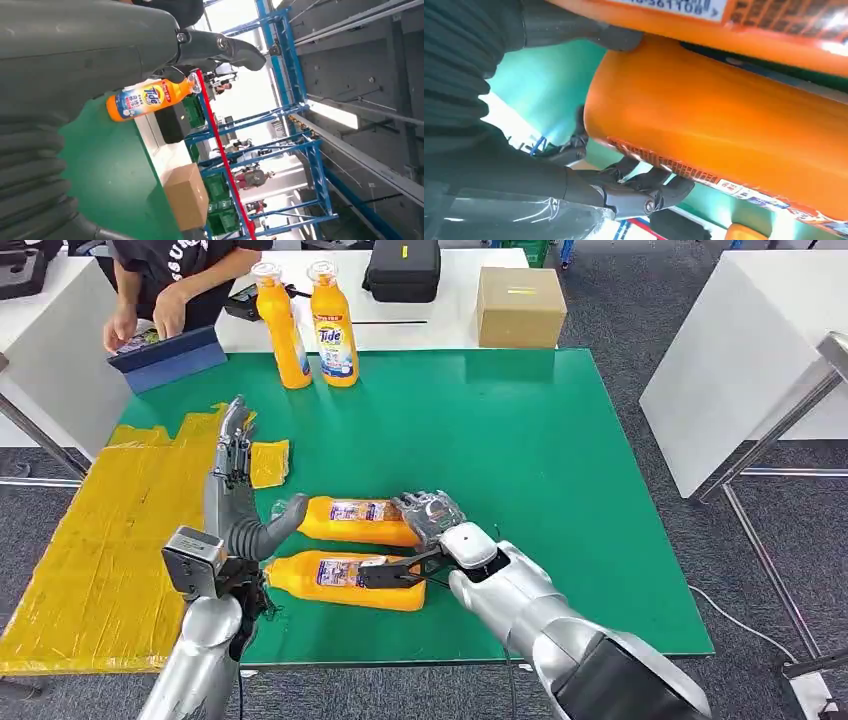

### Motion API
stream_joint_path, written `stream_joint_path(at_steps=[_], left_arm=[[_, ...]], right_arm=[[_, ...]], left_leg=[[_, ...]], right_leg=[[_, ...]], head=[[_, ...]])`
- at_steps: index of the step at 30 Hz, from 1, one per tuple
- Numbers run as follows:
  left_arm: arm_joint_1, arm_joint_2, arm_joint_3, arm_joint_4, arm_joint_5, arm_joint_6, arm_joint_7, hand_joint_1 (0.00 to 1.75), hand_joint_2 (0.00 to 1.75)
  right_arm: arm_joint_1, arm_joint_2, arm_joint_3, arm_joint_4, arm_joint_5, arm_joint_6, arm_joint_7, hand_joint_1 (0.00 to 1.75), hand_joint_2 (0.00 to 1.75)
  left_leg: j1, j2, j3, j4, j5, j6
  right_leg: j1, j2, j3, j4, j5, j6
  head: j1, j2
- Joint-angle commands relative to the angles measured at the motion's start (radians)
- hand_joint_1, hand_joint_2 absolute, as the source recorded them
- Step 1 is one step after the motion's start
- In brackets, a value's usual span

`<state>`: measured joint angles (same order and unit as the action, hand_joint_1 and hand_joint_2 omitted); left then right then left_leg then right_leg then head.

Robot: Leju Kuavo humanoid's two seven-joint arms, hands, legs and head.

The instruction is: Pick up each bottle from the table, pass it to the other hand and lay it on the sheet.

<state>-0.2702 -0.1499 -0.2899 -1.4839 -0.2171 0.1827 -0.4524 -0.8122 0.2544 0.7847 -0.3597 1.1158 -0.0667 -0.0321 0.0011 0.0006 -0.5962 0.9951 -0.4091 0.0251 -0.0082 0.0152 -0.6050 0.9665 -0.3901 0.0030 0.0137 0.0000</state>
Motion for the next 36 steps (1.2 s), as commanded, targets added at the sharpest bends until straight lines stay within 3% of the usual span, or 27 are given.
stream_joint_path(at_steps=[1,36], left_arm=[[-0.037,0.013,0.011,0.058,0.006,-0.004,0.0,0.0,1.75],[-0.02,0.0,0.033,0.056,0.01,-0.008,-0.004,0.0,1.75]], right_arm=[[0.035,-0.026,0.065,0.049,0.003,0.046,-0.031,1.64,1.75],[0.082,-0.107,0.146,0.008,0.031,0.108,-0.09,1.61,1.75]], left_leg=[[0.0,-0.003,0.004,-0.002,0.0,-0.002],[0.0,-0.005,0.015,-0.003,-0.001,-0.003]], right_leg=[[0.0,-0.004,0.006,-0.002,-0.001,0.0],[0.001,-0.006,0.016,-0.004,-0.001,-0.001]], head=[[0.0,0.0],[0.0,0.0]])
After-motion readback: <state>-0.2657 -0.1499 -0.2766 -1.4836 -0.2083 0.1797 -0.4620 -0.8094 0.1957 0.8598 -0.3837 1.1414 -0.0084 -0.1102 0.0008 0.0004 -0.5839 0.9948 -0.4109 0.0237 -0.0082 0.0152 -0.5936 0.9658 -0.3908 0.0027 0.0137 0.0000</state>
